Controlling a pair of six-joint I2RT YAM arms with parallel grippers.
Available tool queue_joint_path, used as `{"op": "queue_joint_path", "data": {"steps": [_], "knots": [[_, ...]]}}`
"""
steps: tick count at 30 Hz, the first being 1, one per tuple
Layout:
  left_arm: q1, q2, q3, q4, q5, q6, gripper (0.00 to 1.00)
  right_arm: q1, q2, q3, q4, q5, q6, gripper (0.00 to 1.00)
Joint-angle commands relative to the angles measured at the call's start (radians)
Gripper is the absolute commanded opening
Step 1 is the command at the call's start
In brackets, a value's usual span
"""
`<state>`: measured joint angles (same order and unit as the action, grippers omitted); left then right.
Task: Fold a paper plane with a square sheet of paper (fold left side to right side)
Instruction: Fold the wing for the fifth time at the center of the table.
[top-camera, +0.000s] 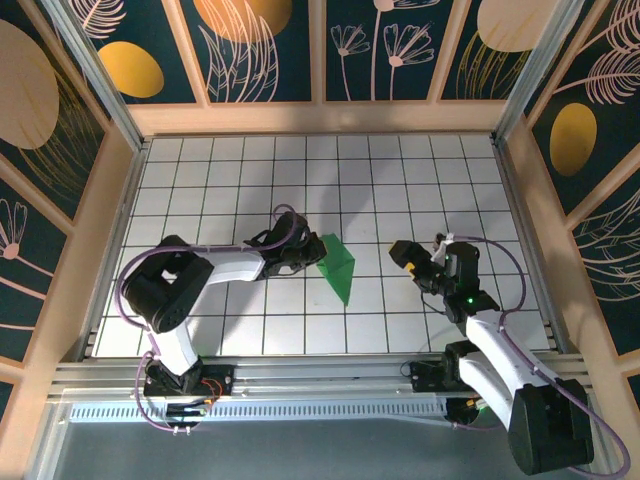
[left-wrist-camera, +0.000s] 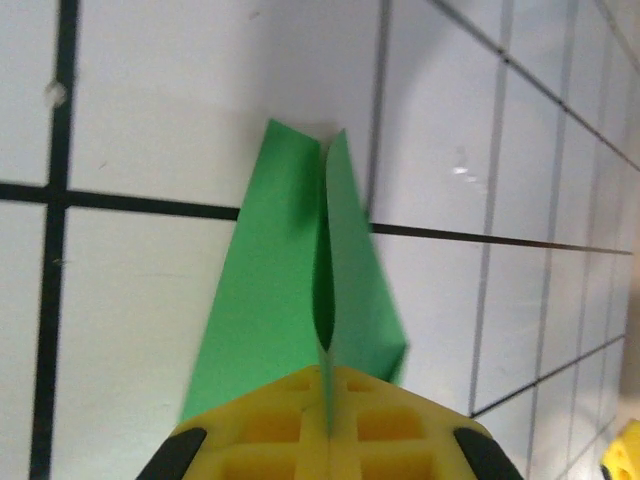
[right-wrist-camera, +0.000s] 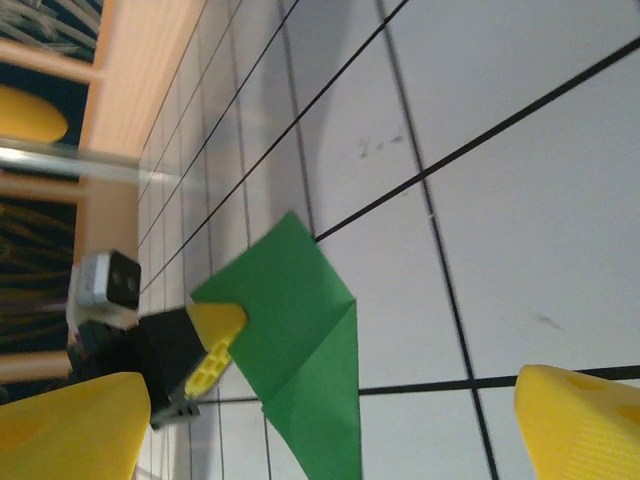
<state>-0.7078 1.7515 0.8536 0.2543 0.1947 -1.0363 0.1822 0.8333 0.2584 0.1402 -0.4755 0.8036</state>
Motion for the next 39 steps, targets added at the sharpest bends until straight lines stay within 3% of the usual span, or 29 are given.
{"op": "queue_joint_path", "data": {"steps": [1, 5, 8, 13, 20, 30, 39], "knots": [[0.006, -0.126, -0.022, 0.015, 0.025, 0.157, 0.0, -0.008, 0.021, 0.047, 0.098, -0.18, -0.109, 0.94], [0.014, -0.253, -0.085, 0.075, 0.132, 0.304, 0.0, 0.005, 0.088, 0.073, 0.15, -0.344, -0.185, 0.94], [0.025, -0.364, -0.163, 0.151, 0.232, 0.36, 0.0, 0.045, 0.126, 0.094, 0.171, -0.399, -0.244, 0.95], [0.045, -0.486, -0.253, 0.239, 0.332, 0.366, 0.0, 0.149, 0.211, 0.106, 0.291, -0.441, -0.255, 0.95], [0.047, -0.487, -0.281, 0.287, 0.408, 0.333, 0.0, 0.268, 0.328, 0.153, 0.42, -0.463, -0.226, 0.94], [0.047, -0.418, -0.23, 0.16, 0.377, 0.375, 0.0, 0.283, 0.361, 0.222, 0.319, -0.469, -0.289, 0.63], [0.047, -0.384, -0.234, 0.176, 0.397, 0.363, 0.0, 0.279, 0.396, 0.299, 0.202, -0.39, -0.353, 0.45]]}}
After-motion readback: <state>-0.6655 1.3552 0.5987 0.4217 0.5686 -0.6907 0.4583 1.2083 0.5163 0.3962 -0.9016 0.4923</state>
